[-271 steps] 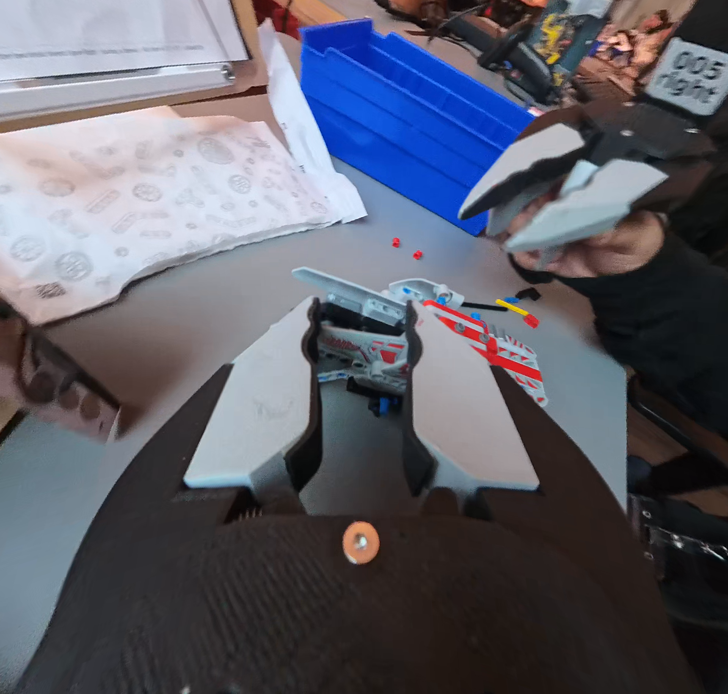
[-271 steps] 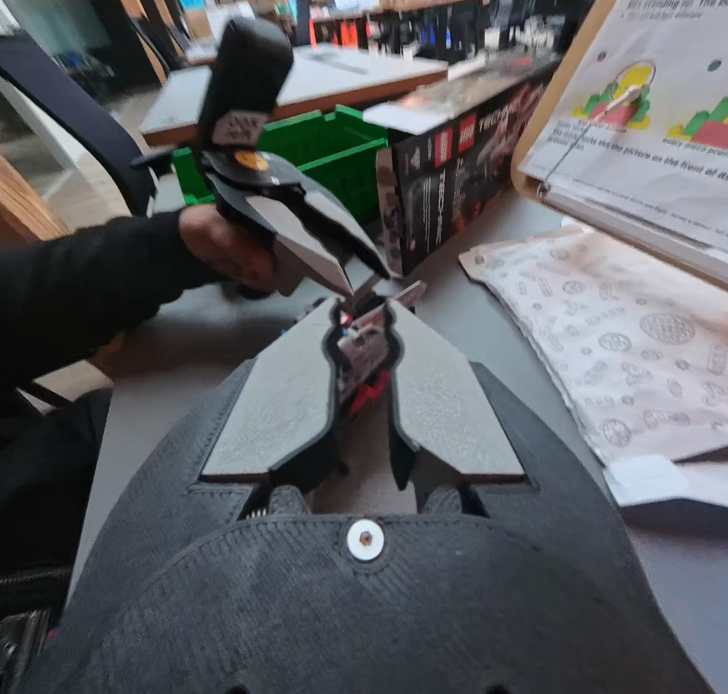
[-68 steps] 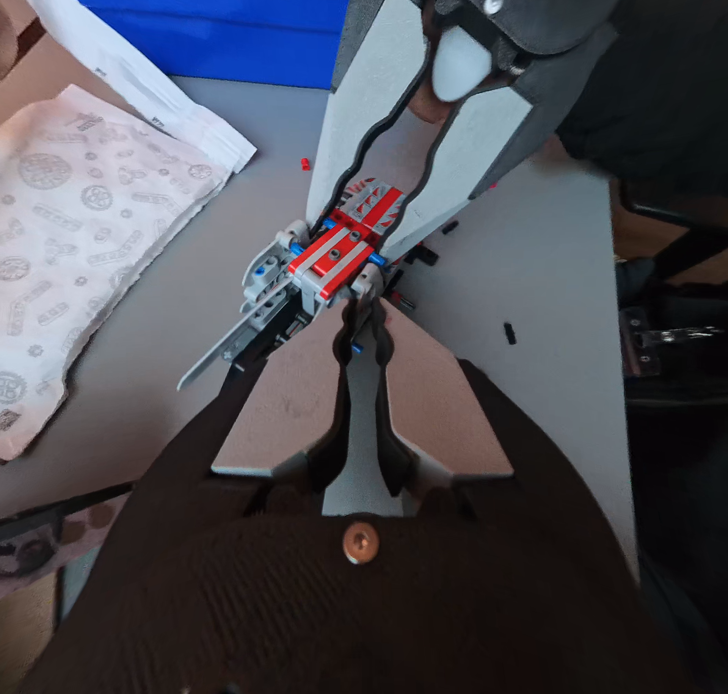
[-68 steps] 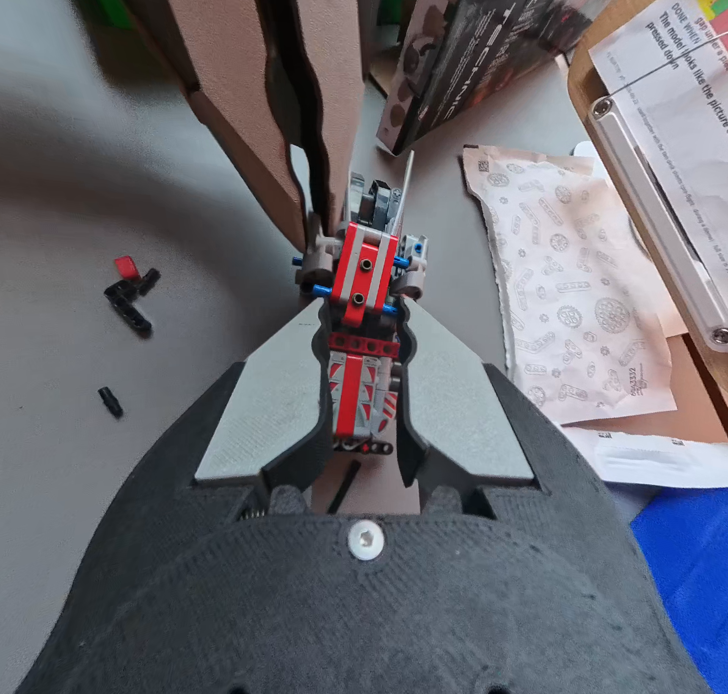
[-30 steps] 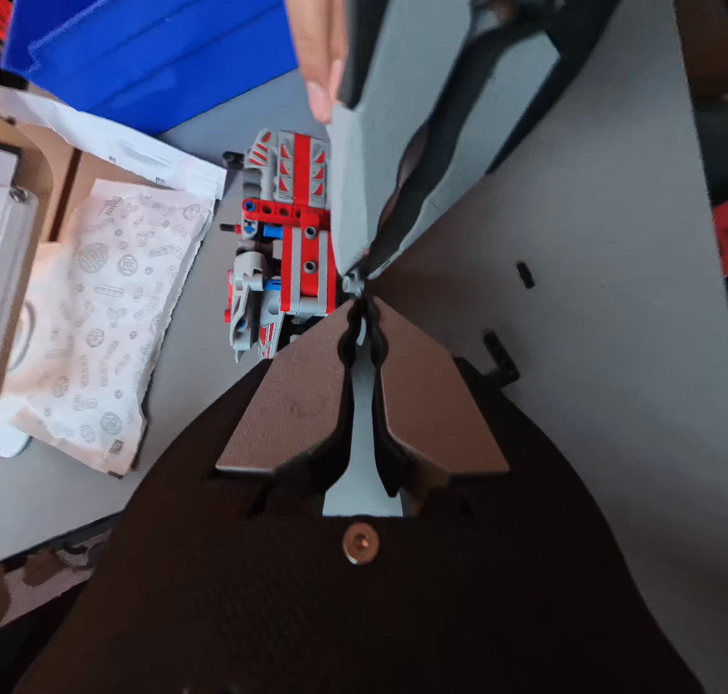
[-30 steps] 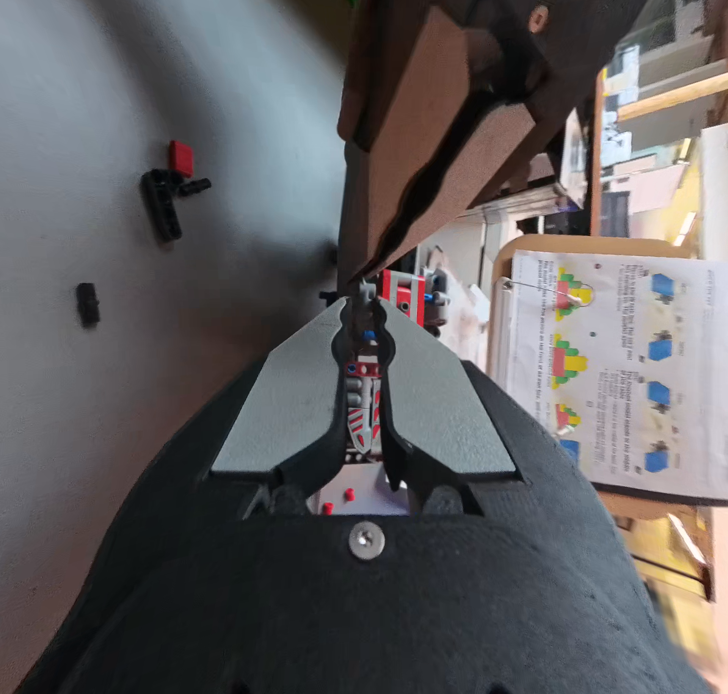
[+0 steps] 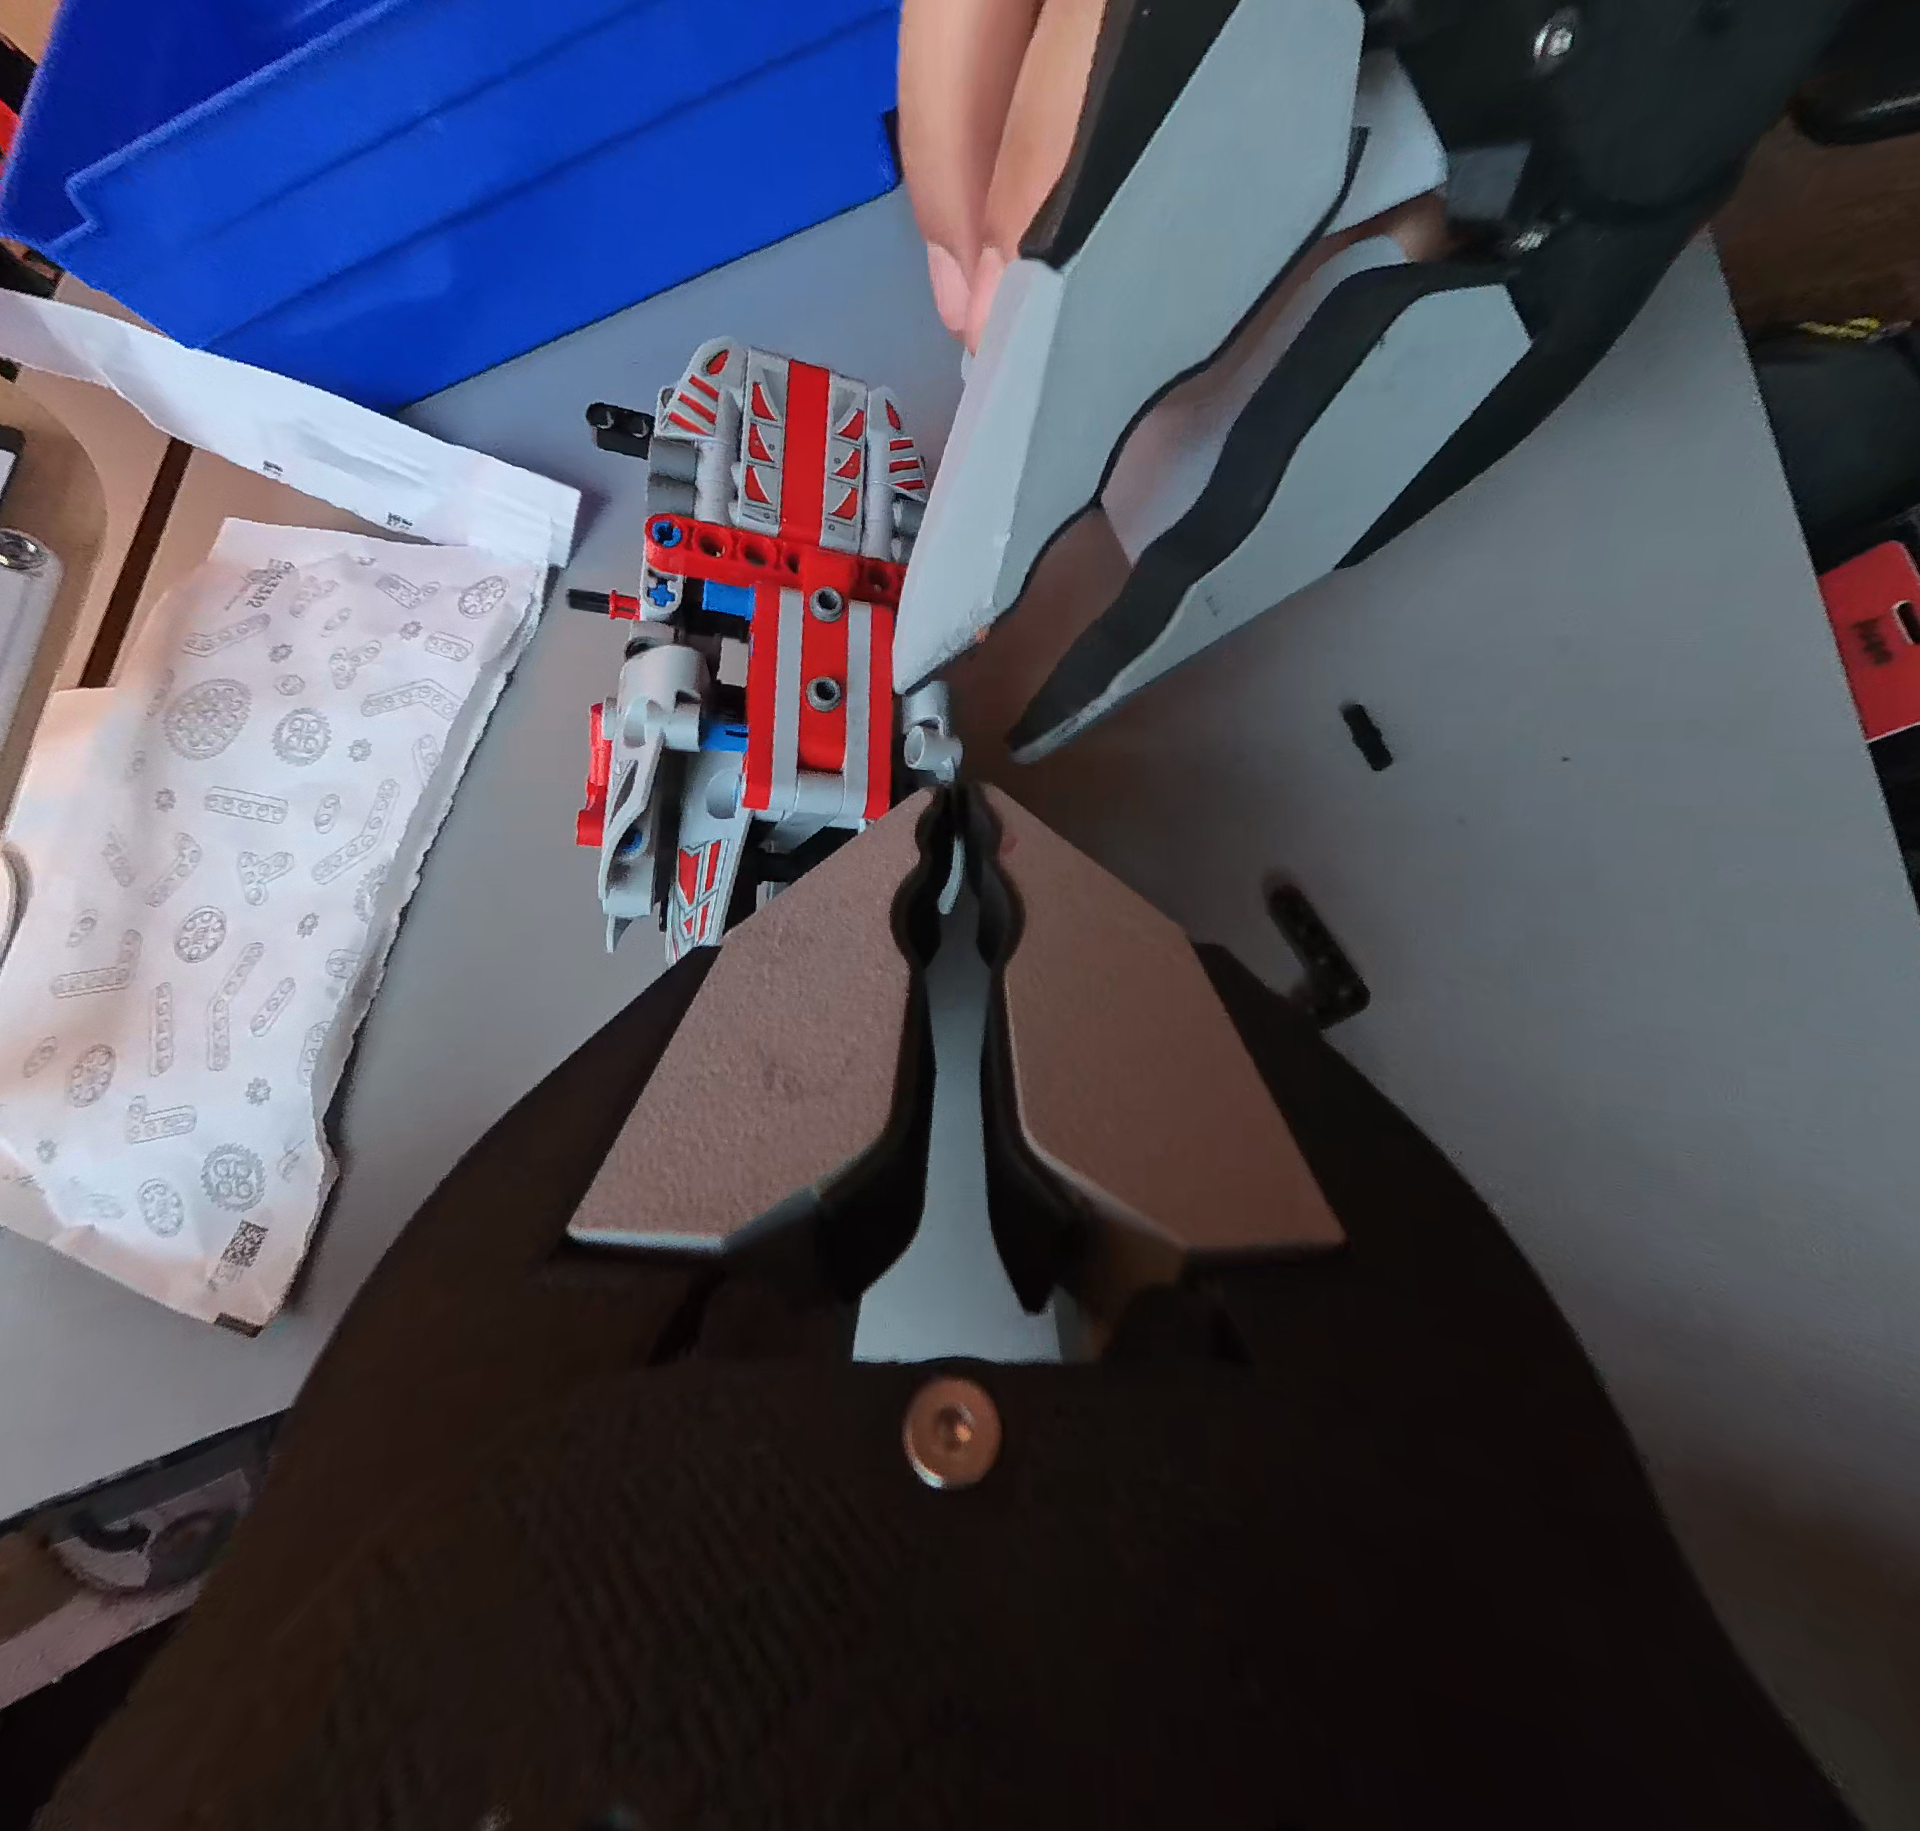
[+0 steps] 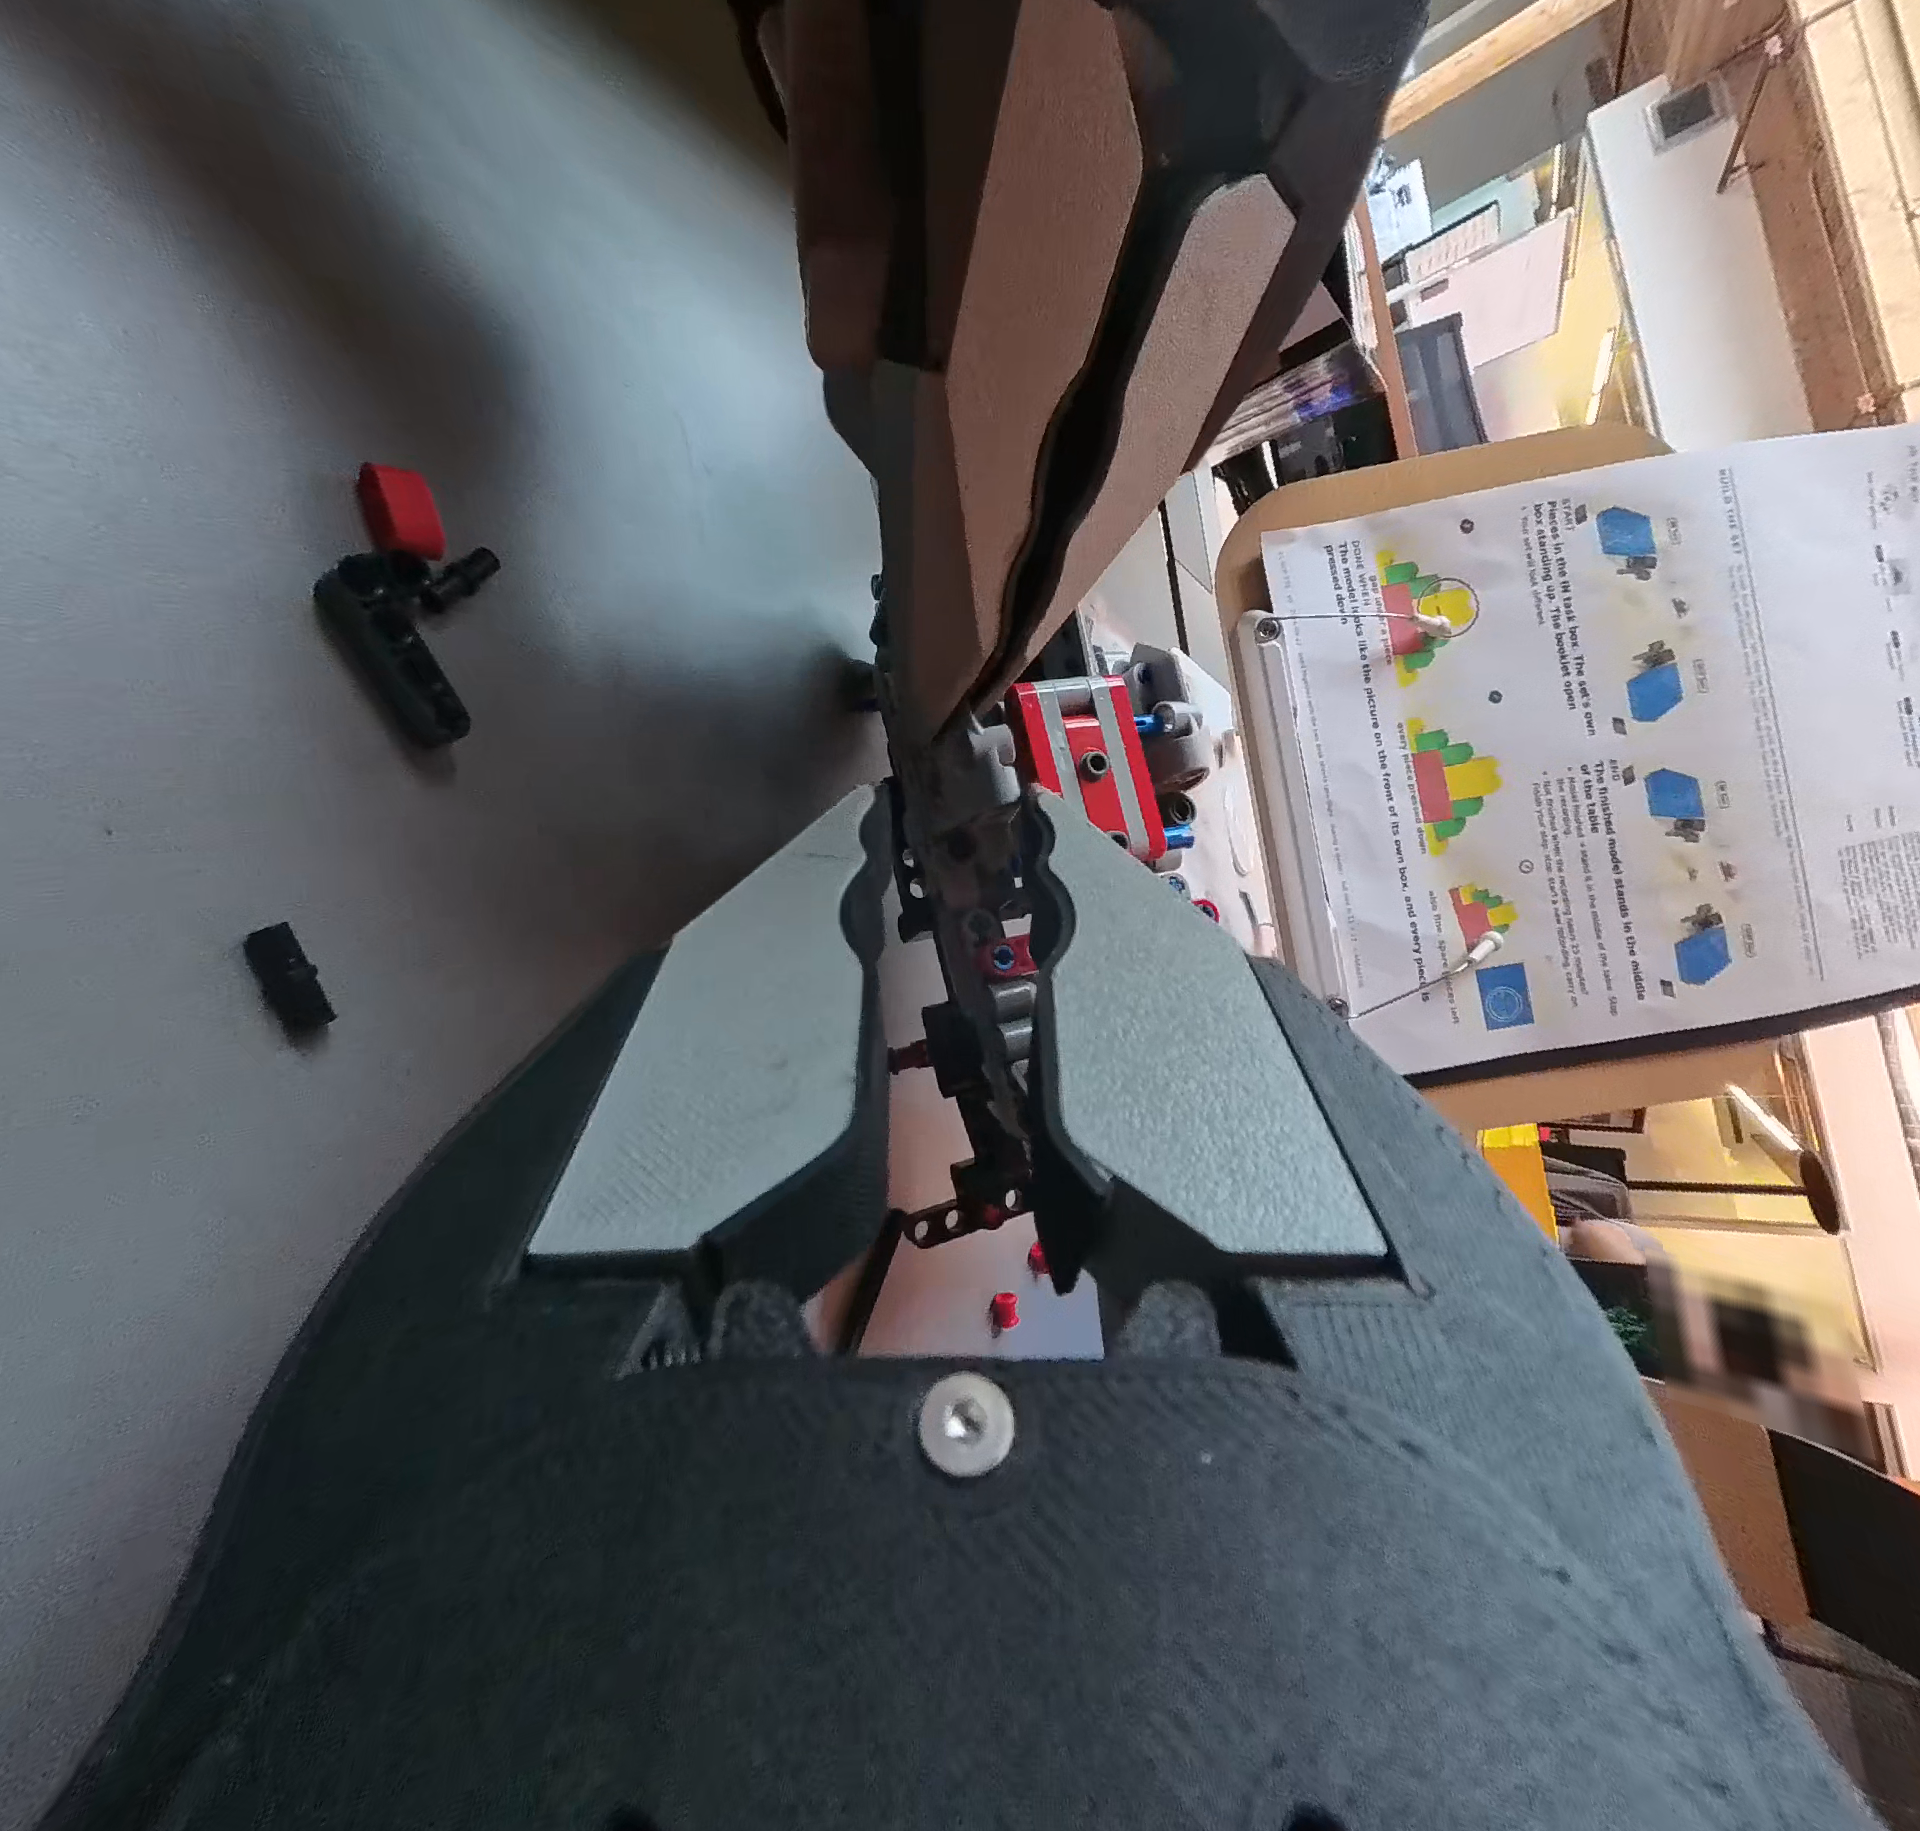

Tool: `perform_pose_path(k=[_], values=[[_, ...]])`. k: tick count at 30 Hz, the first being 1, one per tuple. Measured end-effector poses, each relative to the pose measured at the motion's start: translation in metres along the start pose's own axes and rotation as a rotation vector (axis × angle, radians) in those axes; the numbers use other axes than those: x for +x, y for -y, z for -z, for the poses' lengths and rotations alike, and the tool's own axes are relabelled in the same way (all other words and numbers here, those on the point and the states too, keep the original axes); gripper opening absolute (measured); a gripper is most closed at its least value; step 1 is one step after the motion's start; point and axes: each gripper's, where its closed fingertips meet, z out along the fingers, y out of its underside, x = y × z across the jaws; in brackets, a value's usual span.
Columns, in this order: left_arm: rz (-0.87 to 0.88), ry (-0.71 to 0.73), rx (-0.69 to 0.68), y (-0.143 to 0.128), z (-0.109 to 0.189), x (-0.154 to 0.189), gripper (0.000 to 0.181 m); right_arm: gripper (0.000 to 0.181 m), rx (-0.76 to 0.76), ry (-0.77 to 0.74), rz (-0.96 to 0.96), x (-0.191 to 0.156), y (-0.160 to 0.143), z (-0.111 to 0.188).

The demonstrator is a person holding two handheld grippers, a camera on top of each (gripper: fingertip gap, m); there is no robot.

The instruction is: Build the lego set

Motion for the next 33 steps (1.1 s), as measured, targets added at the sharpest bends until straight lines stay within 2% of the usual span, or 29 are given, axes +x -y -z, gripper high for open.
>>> perform_pose_path(k=[2, 6, 10, 15, 19, 22, 27, 30, 33], values=[[-0.017, 0.001, -0.014, -0.001, 0.0, 0.001, 0.0, 0.017, 0.0, 0.008, -0.007, 0.0, 0.001, -0.001], [-0.048, 0.006, -0.032, -0.001, 0.001, 0.0, 0.0, 0.024, 0.02, 0.03, 0.009, -0.003, 0.001, -0.004], [-0.078, -0.019, -0.038, -0.004, 0.002, 0.002, 0.0, 0.022, 0.042, 0.076, 0.043, -0.005, 0.004, -0.006], [-0.109, -0.056, -0.054, -0.007, 0.004, 0.004, 0.0, 0.01, 0.011, 0.145, 0.137, -0.003, 0.006, -0.012], [-0.089, -0.056, -0.041, -0.007, 0.004, 0.002, 0.0, 0.013, -0.035, 0.204, 0.18, -0.005, 0.007, -0.016], [-0.069, -0.053, -0.046, -0.009, 0.005, 0.003, 0.0, 0.009, -0.019, 0.234, 0.168, -0.006, 0.009, -0.018], [-0.071, -0.02, -0.068, -0.013, 0.004, 0.0, 0.0, 0.009, -0.077, 0.287, 0.167, -0.007, 0.007, -0.025], [-0.035, 0.079, -0.047, -0.013, 0.003, -0.008, 0.0, 0.008, -0.038, 0.303, 0.141, -0.001, 0.004, -0.027], [-0.08, 0.323, -0.148, -0.027, 0.017, -0.027, 0.009, 0.007, -0.018, 0.31, 0.076, 0.003, -0.001, -0.029]])
